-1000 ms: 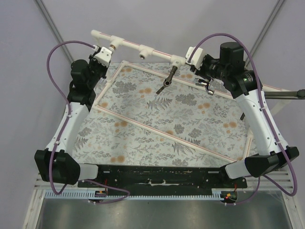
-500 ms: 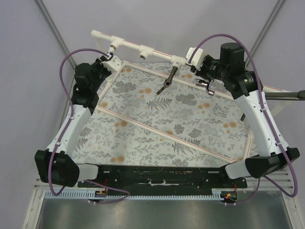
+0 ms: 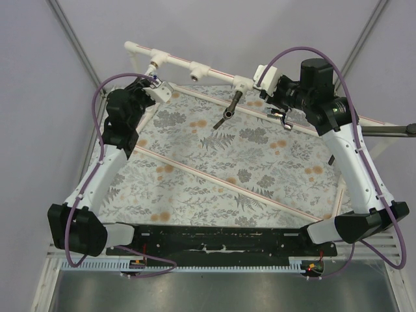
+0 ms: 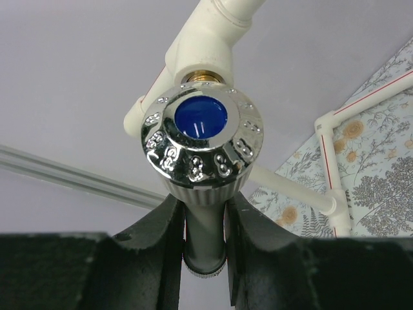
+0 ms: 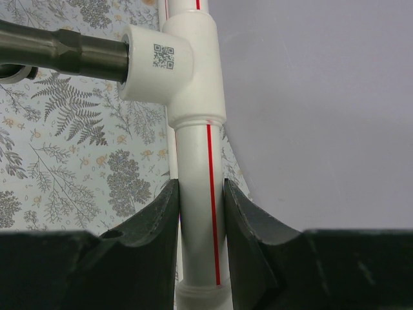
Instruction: Install the water faucets
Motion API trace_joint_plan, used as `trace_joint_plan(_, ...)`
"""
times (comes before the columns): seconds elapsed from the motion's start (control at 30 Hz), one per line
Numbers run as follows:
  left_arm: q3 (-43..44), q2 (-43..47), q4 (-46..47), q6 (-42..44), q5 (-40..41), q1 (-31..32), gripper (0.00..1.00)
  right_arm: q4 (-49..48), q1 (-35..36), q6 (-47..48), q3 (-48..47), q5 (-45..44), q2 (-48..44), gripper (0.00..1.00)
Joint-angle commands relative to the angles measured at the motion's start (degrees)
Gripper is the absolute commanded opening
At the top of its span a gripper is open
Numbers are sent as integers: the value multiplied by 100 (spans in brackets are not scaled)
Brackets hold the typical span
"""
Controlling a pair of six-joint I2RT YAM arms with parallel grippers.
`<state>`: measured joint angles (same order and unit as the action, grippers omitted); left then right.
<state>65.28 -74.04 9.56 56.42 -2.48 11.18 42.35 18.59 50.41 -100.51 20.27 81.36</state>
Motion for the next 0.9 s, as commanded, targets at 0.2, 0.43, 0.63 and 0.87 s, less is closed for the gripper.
trace_joint_plan(0.2,-24,170,-68,-1159,-165,121,38,1179,215,-181,286,785,-138,0)
trace_joint_plan(0.43,3,328,-104,-1845,-331,-72,50,1179,215,-190,295,794,-138,0)
trace_joint_plan(0.63,20,513,-113,-2591,-674,-388,60,1162,215,-190,286,794,-121,0)
trace_joint_plan(0.87,20,742,-200,-3382,-1289,-678,70,1153,215,-190,312,776,-129,0)
